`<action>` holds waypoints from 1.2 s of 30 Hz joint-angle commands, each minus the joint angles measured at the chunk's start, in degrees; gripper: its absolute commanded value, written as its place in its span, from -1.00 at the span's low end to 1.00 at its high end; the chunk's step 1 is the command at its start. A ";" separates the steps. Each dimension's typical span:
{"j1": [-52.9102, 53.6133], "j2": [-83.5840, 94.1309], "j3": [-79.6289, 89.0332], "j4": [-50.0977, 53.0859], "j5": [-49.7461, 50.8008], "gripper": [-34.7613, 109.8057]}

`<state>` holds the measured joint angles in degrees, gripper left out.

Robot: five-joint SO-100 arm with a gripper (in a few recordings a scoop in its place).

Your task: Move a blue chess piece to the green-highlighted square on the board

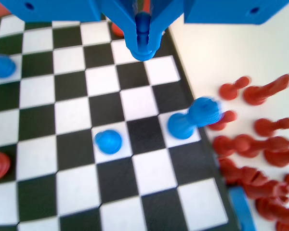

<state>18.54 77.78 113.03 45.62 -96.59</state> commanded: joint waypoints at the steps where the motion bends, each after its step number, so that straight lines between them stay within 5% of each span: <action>1: -0.70 0.79 -2.02 -2.64 -0.44 -0.51; 36: 0.26 -0.79 6.94 -15.64 -2.11 -0.40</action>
<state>17.67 74.71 119.44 30.15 -98.17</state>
